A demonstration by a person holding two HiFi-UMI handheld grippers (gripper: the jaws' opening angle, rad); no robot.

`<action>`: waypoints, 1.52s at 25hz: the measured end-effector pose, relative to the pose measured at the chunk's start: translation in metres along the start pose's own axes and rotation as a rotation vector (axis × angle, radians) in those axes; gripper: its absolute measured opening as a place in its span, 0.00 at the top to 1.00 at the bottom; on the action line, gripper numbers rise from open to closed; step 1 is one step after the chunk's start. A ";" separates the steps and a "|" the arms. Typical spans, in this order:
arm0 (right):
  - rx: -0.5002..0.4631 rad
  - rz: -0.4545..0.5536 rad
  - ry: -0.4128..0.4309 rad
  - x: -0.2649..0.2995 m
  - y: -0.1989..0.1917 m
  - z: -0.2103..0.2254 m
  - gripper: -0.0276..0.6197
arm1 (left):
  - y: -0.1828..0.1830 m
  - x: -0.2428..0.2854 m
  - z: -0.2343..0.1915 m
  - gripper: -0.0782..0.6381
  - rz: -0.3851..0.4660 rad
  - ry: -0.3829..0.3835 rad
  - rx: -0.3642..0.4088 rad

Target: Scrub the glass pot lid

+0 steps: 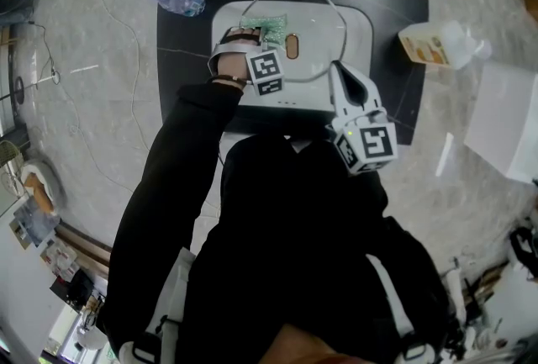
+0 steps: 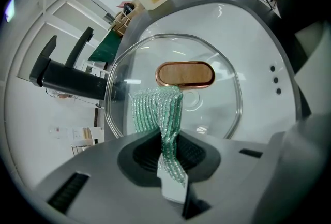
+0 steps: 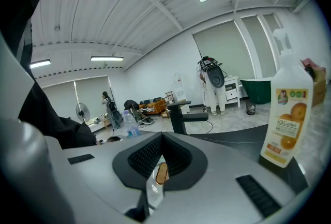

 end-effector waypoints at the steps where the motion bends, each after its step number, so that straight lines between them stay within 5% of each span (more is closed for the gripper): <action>1: 0.000 -0.001 0.000 -0.001 0.000 0.000 0.96 | 0.000 0.000 0.002 0.81 -0.001 -0.002 0.000; 38: 0.005 -0.006 -0.015 -0.006 -0.006 -0.001 0.96 | -0.005 0.021 0.087 0.81 -0.021 -0.129 0.042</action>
Point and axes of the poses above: the fingertips, and each gripper's own axes: x forward along the fingers, z to its right, y out of its top, the point moved 5 cm from there along -x, backward along the fingers, and after that the axes turned 10 degrees about -y, right-handed, at the moved point
